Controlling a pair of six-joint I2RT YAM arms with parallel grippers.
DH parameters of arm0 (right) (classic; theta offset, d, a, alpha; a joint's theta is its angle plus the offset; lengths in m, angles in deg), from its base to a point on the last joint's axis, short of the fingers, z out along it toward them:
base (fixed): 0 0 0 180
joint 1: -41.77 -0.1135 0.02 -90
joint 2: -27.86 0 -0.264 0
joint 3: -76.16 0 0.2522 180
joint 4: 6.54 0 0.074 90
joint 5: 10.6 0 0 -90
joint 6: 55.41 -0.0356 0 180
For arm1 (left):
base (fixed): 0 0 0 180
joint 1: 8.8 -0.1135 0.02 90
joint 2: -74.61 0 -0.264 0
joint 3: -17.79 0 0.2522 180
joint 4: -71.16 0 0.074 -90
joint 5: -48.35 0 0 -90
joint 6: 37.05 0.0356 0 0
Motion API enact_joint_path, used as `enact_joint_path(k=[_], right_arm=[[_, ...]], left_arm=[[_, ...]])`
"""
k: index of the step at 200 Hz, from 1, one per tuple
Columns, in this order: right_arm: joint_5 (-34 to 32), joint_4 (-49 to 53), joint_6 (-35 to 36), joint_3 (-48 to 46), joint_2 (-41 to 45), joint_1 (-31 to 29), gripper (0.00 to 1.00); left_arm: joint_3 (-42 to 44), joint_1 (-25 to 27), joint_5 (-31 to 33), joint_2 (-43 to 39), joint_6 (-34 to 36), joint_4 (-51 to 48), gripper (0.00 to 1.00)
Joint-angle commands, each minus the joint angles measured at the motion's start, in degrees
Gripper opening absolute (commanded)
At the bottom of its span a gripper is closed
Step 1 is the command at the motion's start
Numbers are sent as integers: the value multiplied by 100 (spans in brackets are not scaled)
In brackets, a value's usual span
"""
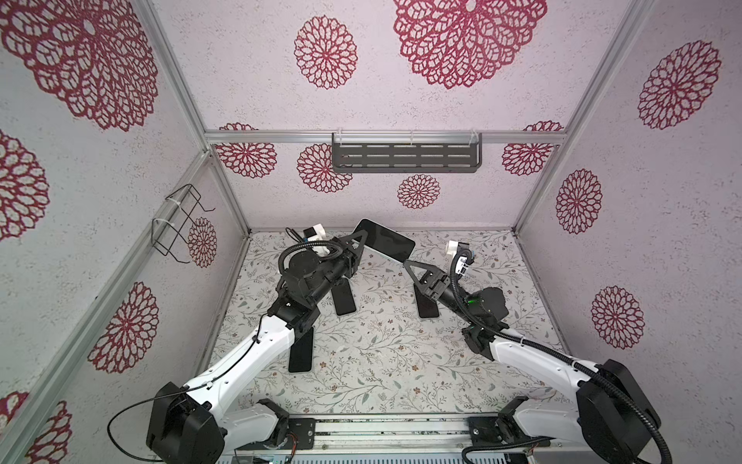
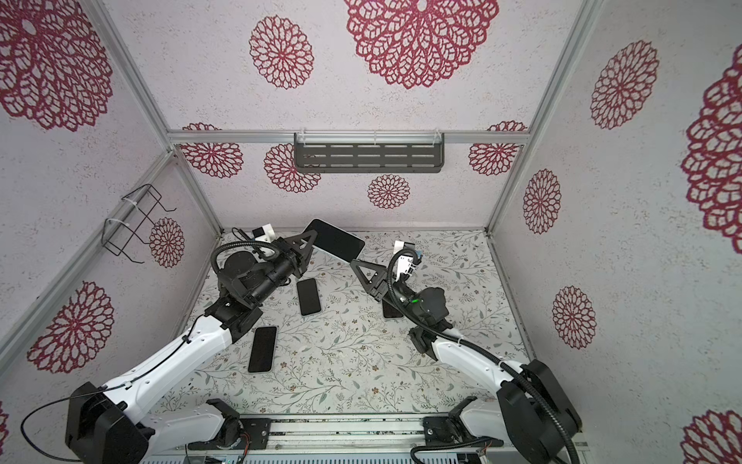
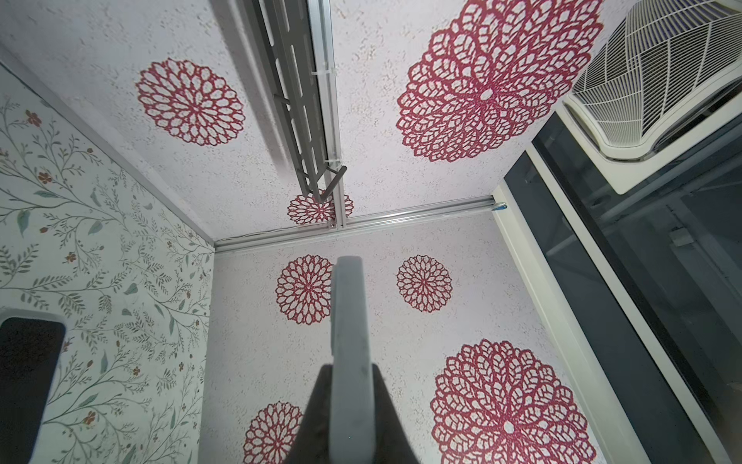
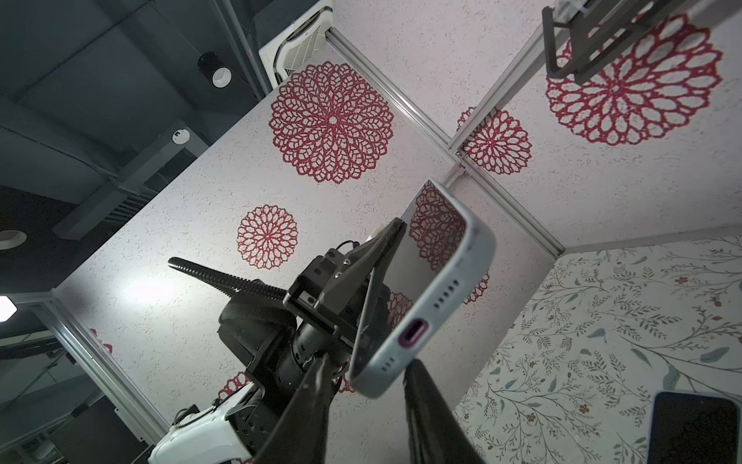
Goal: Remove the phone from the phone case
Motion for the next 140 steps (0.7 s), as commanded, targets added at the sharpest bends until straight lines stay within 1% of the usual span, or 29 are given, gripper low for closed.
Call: enact_joint_path(k=[1, 50, 94, 110, 140], right_arm=[[73, -526, -169, 172, 2, 26, 34], [109, -687, -285, 193, -139, 8, 33], [192, -1083, -535, 284, -403, -19, 30], [237, -1168, -609, 316, -478, -23, 26], [256, -1247, -667, 336, -543, -34, 15]], left_arm=[[-4, 27, 15, -89, 5, 510, 0], [15, 27, 25, -80, 26, 543, 0], [58, 34, 48, -67, 32, 579, 0], [58, 33, 50, -58, 27, 579, 0], [57, 28, 59, -44, 34, 567, 0]])
